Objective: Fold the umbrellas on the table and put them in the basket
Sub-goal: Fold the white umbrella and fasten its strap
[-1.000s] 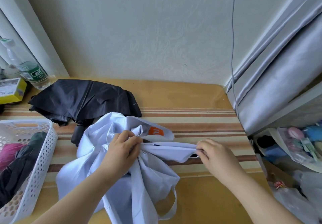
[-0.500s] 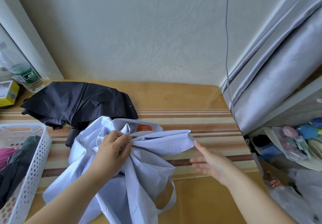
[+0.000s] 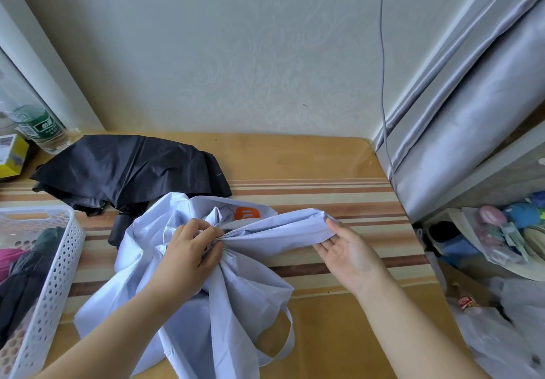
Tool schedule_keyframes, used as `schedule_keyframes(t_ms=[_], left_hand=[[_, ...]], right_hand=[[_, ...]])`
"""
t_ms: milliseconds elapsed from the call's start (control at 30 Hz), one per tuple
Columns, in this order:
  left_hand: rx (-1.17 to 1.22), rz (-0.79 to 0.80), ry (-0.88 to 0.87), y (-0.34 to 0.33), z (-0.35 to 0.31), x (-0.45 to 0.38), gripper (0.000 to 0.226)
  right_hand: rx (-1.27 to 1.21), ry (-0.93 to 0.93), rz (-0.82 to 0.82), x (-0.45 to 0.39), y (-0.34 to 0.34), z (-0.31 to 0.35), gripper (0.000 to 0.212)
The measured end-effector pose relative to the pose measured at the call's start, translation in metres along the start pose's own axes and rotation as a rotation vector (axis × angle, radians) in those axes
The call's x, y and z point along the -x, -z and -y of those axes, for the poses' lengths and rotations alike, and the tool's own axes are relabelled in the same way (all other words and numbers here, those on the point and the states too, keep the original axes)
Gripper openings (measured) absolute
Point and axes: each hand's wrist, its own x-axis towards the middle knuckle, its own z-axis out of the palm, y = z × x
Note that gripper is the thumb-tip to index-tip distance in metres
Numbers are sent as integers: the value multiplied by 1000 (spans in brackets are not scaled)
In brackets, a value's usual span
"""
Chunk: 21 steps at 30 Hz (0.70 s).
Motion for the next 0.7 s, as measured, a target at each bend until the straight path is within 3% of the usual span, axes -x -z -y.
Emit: schedule_keyframes(t_ms=[200,333,400,433,500,533,700], left_hand=[[-11,-12,-71,-6,1,-3,18],[-38,-51,-93,-6,0,-4,19],[-51,-48,-110,-6,-1,-4,18],[-56,-45,-115,-7,-1,-4,17],[-60,-38,-120,-9,-3,-4,17],[-60,-34,-122,-9,-4,-4,17],[-59,-31,-121,-7,-1,-3,16]], right_hand=[[-36,-139,100,4,2,0,31],[80,-151,172,4,5,8,15],[141,-131,214,-1,10,9,47],[162,-122,227,-3,9,10,45],[201,-78,220,-4,5,11,15],[224,-66,213,-3,3,12,10],[376,-73,221,1,1,21,25]])
